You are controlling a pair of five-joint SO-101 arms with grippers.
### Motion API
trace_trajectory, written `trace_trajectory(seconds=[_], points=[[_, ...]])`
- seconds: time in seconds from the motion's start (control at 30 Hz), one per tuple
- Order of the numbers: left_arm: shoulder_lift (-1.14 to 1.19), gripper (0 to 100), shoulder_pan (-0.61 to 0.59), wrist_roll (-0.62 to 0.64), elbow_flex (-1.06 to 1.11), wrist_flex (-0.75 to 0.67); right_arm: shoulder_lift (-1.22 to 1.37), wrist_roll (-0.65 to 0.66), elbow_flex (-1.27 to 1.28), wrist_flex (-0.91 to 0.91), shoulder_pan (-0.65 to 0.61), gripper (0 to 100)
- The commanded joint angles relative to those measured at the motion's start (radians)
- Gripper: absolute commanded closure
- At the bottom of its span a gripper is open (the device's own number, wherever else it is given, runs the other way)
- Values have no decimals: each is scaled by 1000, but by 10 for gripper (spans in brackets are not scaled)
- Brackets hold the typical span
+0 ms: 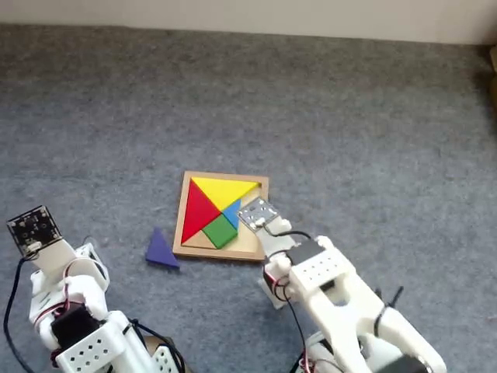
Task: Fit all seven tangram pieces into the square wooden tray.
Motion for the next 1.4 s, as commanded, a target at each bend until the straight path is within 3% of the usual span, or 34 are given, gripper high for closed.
trace_trajectory(seconds=[0.0,0.23,0.57,1.03,1.37], points=[[-48,793,22,-8,-5,-6,162,8,-90,-16,-2,795],[-48,793,22,-32,-4,-5,148,8,-124,-5,22,998],[-48,793,24,-34,-2,-3,-59,-5,-380,231,140,993],[-48,793,24,-34,-2,-3,375,-411,-908,229,101,993],[-48,793,24,-34,-2,-2,704,-580,-1133,226,45,989]])
